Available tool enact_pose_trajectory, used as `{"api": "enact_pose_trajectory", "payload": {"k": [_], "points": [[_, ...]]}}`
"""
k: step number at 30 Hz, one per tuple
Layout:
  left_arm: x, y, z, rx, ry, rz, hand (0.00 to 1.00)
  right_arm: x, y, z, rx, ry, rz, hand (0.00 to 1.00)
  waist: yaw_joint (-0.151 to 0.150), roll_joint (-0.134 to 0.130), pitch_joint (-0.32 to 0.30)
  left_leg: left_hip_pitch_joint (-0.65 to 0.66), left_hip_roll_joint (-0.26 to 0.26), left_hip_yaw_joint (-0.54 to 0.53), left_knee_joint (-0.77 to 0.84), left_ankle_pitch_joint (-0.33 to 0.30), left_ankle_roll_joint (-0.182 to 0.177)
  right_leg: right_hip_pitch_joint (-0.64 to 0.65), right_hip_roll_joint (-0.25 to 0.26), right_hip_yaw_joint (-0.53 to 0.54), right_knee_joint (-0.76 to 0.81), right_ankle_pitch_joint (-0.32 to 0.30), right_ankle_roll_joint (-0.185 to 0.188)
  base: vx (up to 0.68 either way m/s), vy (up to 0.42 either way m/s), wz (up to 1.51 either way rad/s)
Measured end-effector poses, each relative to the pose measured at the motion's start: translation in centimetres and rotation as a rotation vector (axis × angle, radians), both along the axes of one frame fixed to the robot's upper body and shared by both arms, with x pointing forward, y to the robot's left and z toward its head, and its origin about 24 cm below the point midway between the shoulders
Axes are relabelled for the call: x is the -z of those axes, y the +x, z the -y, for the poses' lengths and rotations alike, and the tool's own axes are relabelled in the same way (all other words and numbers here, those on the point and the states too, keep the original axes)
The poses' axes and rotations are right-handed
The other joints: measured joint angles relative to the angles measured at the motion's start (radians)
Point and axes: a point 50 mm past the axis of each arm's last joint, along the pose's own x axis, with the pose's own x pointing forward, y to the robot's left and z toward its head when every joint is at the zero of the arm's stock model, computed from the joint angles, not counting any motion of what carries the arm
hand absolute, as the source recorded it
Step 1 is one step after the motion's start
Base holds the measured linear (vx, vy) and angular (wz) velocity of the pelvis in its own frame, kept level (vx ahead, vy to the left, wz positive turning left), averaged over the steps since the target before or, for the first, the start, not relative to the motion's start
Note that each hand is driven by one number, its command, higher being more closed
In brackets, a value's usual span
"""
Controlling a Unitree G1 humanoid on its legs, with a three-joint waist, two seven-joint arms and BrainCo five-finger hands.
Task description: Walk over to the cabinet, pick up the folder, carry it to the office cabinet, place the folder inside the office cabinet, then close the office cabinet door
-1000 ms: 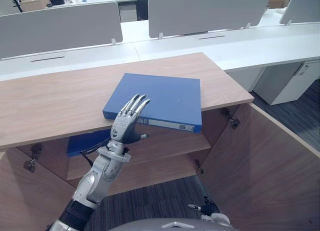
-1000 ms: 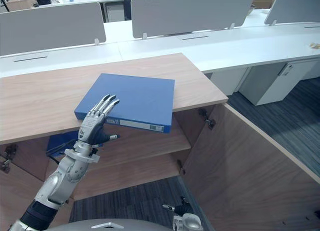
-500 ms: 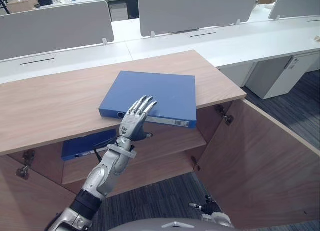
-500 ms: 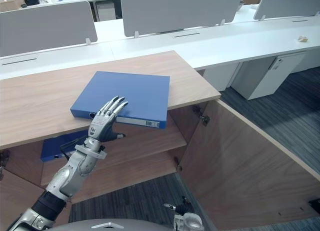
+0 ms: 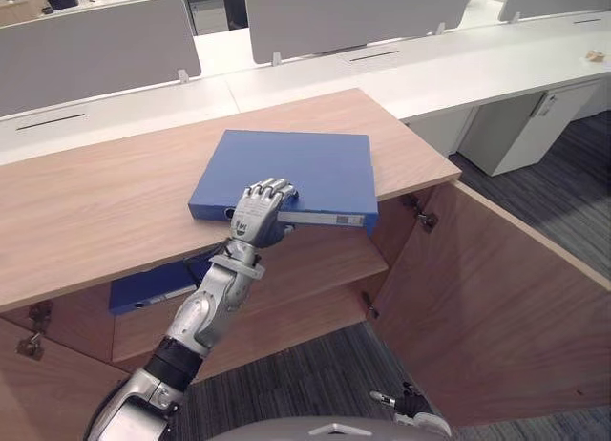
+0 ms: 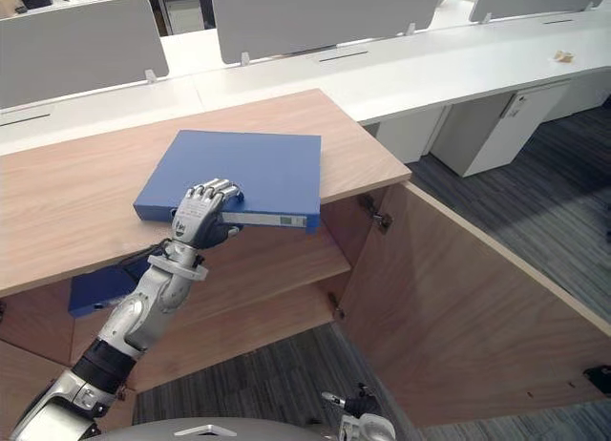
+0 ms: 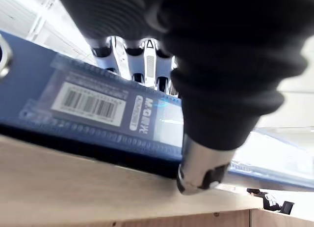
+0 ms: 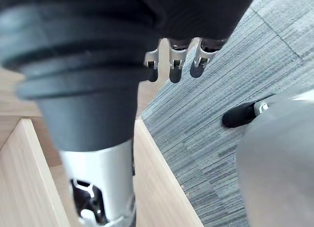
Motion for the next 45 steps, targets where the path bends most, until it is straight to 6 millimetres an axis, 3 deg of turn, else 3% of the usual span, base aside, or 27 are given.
{"api": "enact_pose_trajectory", "payload": {"k": [13,24,27,34,40,45], "points": [[-0.8,-0.1,0.2,0.021,-0.045,0.032,1.0,0.1,-0.9,0.4,0.038,-0.014,-0.02,0.0,-0.014,0.0,0.0,0.006,0.003,0.0,0.0,-0.001,-0.001,0.007,0.004,0.0,0.0,0.001,-0.001,-0.03,-0.052,0.0],[-1.4,-3.3,0.5,0.119,-0.238,0.024,1.0,0.1,-0.8,0.2,0.007,-0.031,-0.029,0.0,-0.01,-0.013,0.005,0.021,0.003,0.0,0.0,-0.003,0.0,0.023,0.003,-0.001,0.0,0.001,-0.004,-0.04,-0.05,0.0],[-2.3,-4.2,0.7,0.149,-0.316,0.04,1.0,0.2,-0.9,0.3,0.004,-0.036,-0.034,0.0,0.011,-0.011,0.004,0.021,0.005,0.024,0.0,-0.004,-0.002,0.005,0.006,0.029,0.009,0.002,-0.001,-0.03,-0.039,-0.18],[-4.5,-5.9,0.5,0.193,-0.5,0.107,1.0,0.1,-0.5,-0.4,-0.047,-0.037,-0.021,0.0,0.016,-0.014,-0.001,0.019,0.005,0.039,0.0,-0.004,-0.001,-0.021,0.008,0.054,0.039,-0.002,0.004,-0.05,-0.041,-0.1],[-6.2,-7.4,-0.9,0.164,-0.654,0.195,1.0,-2.1,3.0,-2.6,-0.13,-0.016,0.195,0.0,0.037,-0.014,-0.002,0.014,0.002,0.047,0.0,0.0,0.005,-0.048,0.01,0.071,0.071,-0.007,0.009,-0.07,-0.044,-0.05],[-7.8,-8.3,-2.3,0.113,-0.728,0.314,1.0,-7.1,8.1,-5.6,-0.128,0.055,0.552,0.0,0.039,-0.015,-0.002,0.009,-0.001,0.034,-0.001,0.003,0.007,-0.048,0.008,0.061,0.074,-0.009,0.011,-0.05,-0.042,0.08]]}}
